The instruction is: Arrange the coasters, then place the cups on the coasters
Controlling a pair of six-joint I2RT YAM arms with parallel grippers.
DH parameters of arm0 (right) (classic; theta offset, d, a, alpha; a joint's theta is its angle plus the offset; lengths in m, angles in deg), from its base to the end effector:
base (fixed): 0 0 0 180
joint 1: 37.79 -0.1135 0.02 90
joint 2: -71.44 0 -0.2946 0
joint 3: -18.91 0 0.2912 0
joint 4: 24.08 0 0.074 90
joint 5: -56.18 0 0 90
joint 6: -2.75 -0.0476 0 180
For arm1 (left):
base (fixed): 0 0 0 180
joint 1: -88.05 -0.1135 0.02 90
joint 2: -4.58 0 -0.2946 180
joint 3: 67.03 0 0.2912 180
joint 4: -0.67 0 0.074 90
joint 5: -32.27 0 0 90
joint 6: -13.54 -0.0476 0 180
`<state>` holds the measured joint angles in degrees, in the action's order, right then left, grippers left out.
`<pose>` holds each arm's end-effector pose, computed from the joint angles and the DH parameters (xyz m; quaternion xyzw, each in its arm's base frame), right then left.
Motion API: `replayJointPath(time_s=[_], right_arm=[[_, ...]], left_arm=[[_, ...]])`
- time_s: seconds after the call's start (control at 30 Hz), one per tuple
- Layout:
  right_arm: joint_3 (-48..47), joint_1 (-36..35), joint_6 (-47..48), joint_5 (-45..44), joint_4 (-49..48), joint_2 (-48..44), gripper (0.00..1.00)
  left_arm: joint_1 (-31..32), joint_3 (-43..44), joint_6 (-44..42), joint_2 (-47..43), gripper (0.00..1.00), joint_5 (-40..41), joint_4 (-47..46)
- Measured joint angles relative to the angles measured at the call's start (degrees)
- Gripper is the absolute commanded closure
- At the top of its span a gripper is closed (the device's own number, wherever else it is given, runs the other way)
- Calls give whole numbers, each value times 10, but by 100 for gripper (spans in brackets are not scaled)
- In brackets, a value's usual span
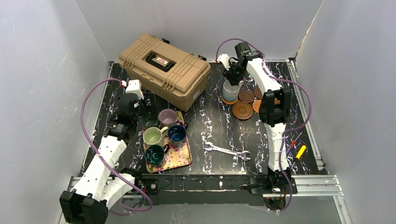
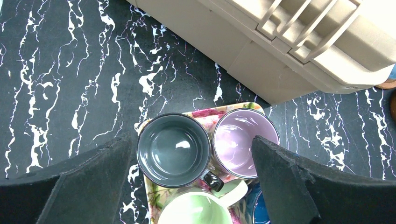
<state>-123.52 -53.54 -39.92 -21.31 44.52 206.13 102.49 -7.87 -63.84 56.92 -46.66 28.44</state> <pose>0.5500 0.1658 0.2569 -0.5266 0.8056 0.0334 0.2693 0.2365 -0.0515 0.3381 -0.0416 0.8208 -0.0547 0.5671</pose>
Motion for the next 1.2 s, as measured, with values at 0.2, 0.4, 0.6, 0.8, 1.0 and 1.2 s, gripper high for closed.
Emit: replayJointPath(time_s=[0.2,0.4,0.6,0.8,1.0,1.2], right_arm=[[9,0,-26,-6,-51,0,40],[64,0,-80,-16,-105,-18,34],[193,0,-176,-29,-196,-145,22],[319,3,-361,-69,-321,-303,15],[430,16,-573,-94,-430,-355,13],[480,20,-710,-111,-469,-330,14]], left_arm=[[0,0,0,1,2,-2,0],[0,0,0,1,2,-2,0],[0,0,0,1,2,-3,0],[0,0,0,-4,2,-3,0],[0,0,0,-14,2,-5,0],[0,0,0,-21,2,-5,0]])
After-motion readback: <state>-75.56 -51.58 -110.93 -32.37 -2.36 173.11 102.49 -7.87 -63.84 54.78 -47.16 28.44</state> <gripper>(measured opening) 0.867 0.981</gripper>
